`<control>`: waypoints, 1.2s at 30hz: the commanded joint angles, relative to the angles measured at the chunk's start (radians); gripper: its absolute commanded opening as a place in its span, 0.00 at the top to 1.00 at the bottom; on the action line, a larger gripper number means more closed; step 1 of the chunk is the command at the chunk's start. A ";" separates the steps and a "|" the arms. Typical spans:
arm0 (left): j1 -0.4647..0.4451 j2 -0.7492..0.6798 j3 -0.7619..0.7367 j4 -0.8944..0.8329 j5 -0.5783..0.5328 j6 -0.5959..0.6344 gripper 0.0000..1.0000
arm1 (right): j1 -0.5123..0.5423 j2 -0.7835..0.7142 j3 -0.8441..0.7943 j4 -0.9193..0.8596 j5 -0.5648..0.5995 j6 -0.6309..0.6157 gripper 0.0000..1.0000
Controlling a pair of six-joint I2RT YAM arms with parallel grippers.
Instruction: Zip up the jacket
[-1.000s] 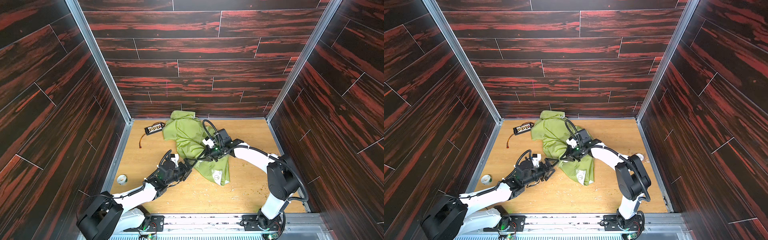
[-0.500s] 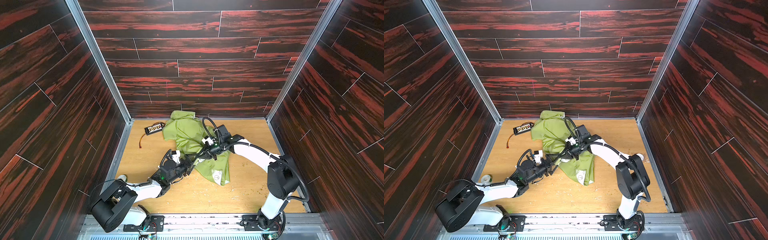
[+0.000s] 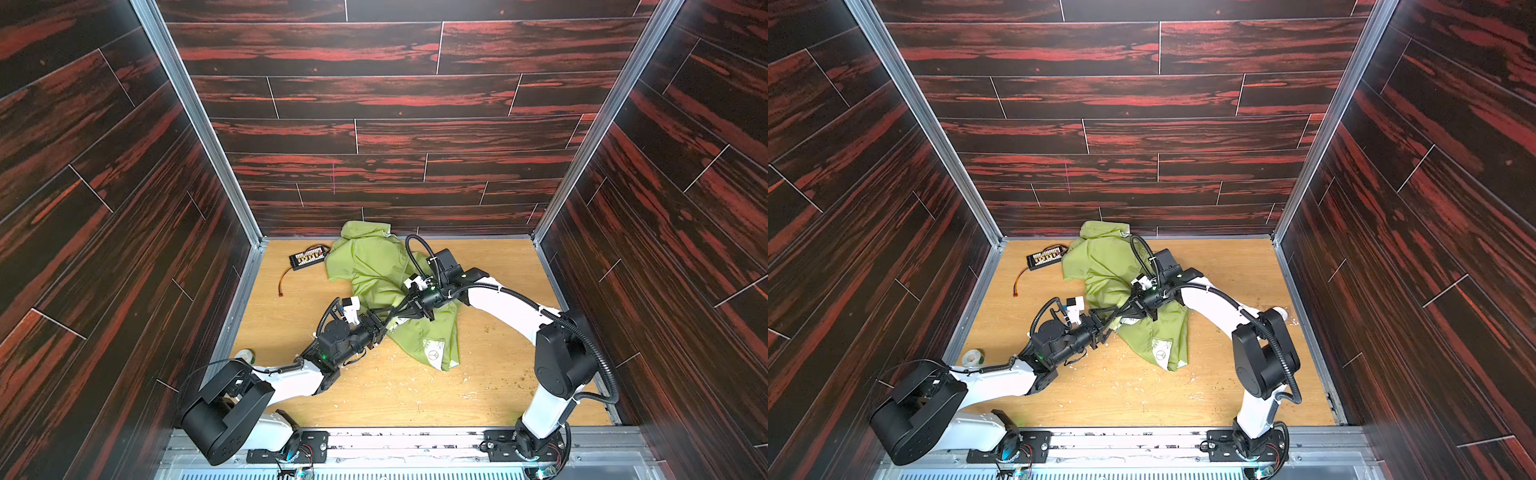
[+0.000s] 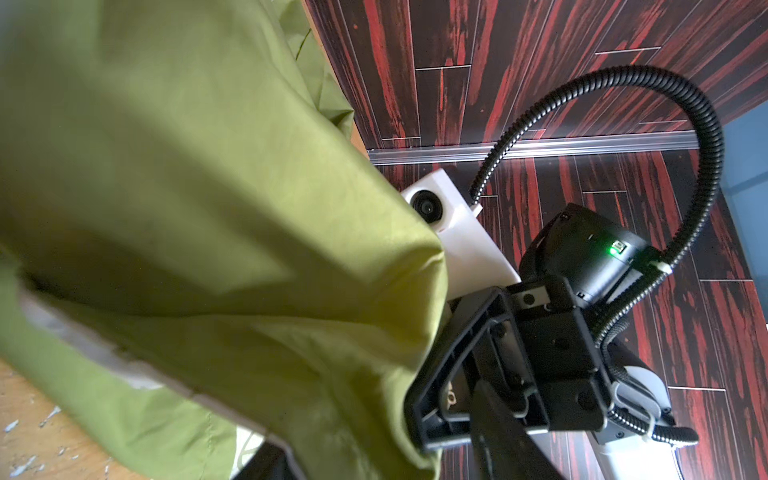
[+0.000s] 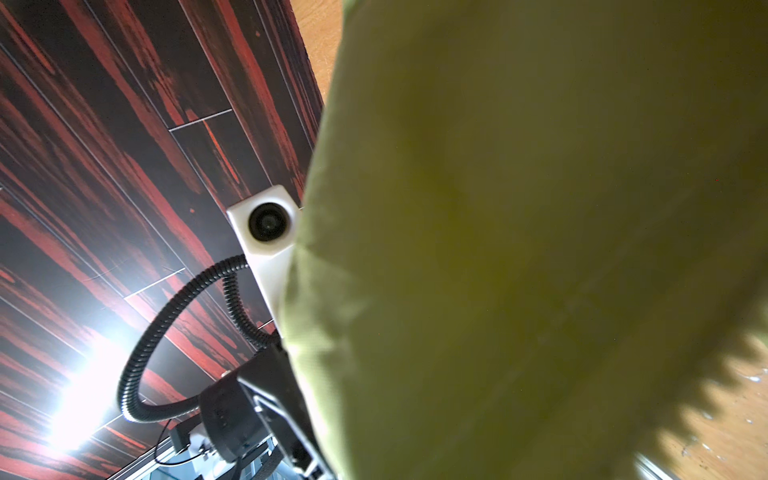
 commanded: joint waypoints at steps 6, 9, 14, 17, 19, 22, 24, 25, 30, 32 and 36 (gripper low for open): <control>-0.004 -0.045 0.022 0.012 0.084 0.025 0.50 | -0.033 0.016 0.024 -0.054 0.025 -0.016 1.00; -0.004 -0.050 0.035 -0.017 0.105 0.039 0.54 | -0.042 0.008 0.023 -0.072 0.032 -0.029 1.00; -0.004 -0.041 0.088 -0.074 0.159 0.068 0.57 | -0.050 -0.003 0.023 -0.086 0.038 -0.042 1.00; -0.004 -0.024 0.112 -0.076 0.186 0.069 0.62 | -0.053 -0.002 0.024 -0.087 0.035 -0.047 1.00; -0.004 -0.013 0.120 -0.080 0.191 0.069 0.64 | -0.055 -0.003 0.024 -0.087 0.032 -0.048 1.00; -0.004 0.003 0.132 -0.091 0.203 0.074 0.69 | -0.058 -0.004 0.023 -0.090 0.027 -0.053 1.00; -0.004 0.009 0.137 -0.099 0.208 0.076 0.71 | -0.061 -0.008 0.019 -0.092 0.026 -0.056 1.00; -0.004 0.010 0.138 -0.104 0.209 0.078 0.72 | -0.062 -0.010 0.017 -0.092 0.026 -0.056 1.00; -0.004 0.010 0.144 -0.160 0.207 0.098 0.80 | -0.071 -0.017 0.018 -0.100 0.025 -0.065 1.00; -0.004 0.013 0.147 -0.175 0.211 0.104 0.82 | -0.074 -0.020 0.023 -0.109 0.027 -0.073 1.00; -0.004 0.022 0.160 -0.212 0.223 0.122 0.82 | -0.078 -0.020 0.029 -0.127 0.031 -0.087 1.00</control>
